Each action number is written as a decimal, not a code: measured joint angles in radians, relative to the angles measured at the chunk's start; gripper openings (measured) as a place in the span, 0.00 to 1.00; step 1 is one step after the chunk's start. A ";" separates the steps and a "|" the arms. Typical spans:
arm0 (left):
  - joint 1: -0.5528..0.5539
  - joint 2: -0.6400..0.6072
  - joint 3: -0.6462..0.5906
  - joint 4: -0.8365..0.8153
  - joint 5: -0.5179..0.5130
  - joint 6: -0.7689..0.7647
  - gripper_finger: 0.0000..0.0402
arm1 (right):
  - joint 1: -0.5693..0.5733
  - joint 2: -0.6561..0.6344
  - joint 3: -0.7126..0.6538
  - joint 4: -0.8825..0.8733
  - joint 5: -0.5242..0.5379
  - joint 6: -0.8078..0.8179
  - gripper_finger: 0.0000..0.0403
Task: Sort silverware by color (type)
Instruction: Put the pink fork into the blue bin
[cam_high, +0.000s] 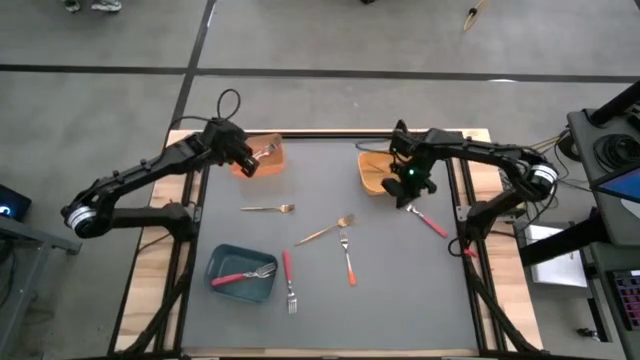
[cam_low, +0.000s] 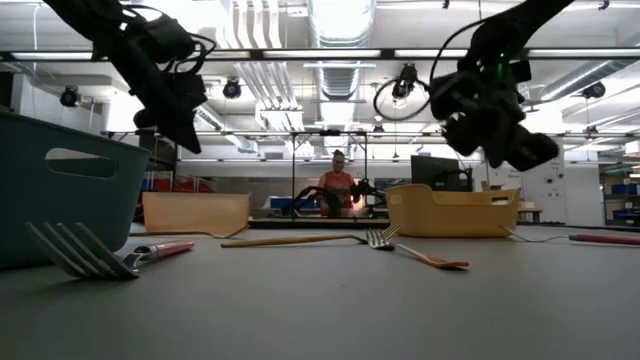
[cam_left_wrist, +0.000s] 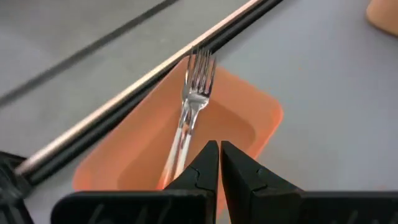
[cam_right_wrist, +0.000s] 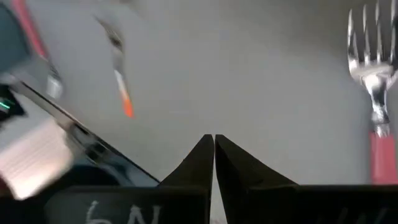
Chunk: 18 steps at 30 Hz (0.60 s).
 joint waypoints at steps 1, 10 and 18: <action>0.000 -0.004 0.000 -0.009 0.000 -0.021 0.00 | 0.011 0.009 -0.005 -0.013 0.005 -0.022 0.02; 0.008 -0.022 0.000 -0.122 0.098 -0.206 0.00 | 0.077 0.018 -0.038 -0.016 0.299 -0.128 0.02; 0.032 -0.001 0.000 -0.106 0.101 -0.281 0.00 | 0.077 0.014 -0.043 -0.015 0.323 -0.159 0.02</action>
